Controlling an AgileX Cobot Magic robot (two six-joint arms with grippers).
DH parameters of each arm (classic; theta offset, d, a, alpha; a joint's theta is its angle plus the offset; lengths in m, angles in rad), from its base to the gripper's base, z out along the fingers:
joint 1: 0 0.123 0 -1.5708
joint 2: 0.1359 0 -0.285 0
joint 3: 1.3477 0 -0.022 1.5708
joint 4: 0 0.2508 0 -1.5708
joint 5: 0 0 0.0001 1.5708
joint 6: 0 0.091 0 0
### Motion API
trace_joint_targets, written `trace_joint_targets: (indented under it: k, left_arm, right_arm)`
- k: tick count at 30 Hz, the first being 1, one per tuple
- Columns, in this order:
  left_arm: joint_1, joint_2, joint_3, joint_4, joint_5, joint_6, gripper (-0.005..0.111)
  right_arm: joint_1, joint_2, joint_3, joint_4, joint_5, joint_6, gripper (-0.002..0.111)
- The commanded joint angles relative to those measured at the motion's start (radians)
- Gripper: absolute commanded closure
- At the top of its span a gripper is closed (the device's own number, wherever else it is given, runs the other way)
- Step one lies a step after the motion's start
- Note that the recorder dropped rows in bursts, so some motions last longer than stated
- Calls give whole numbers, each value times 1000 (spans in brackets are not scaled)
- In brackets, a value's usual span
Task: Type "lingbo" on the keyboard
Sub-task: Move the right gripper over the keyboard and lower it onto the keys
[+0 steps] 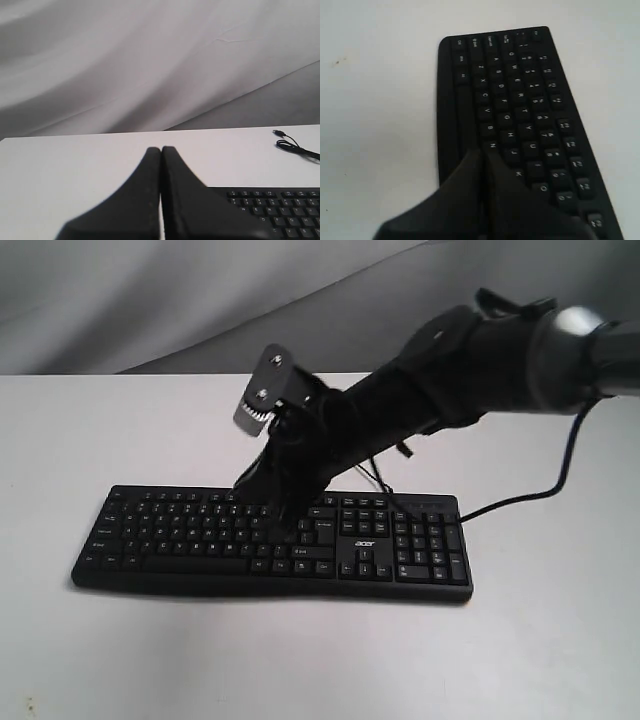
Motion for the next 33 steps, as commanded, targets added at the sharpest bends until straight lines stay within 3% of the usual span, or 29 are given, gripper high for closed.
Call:
trace_joint_targets:
  k: [1,16,33]
  left_arm:
    - [-7,-5,5,0,-10,-2,106]
    - [-7,-5,5,0,-10,-2,106]
    - [-7,-5,5,0,-10,-2,106]
  right_arm:
    - [60,55,6,-22,-106,0,108]
    - [36,195,-103,-157,-144,112,108]
    - [23,230,-103,-104,-143,16,108]
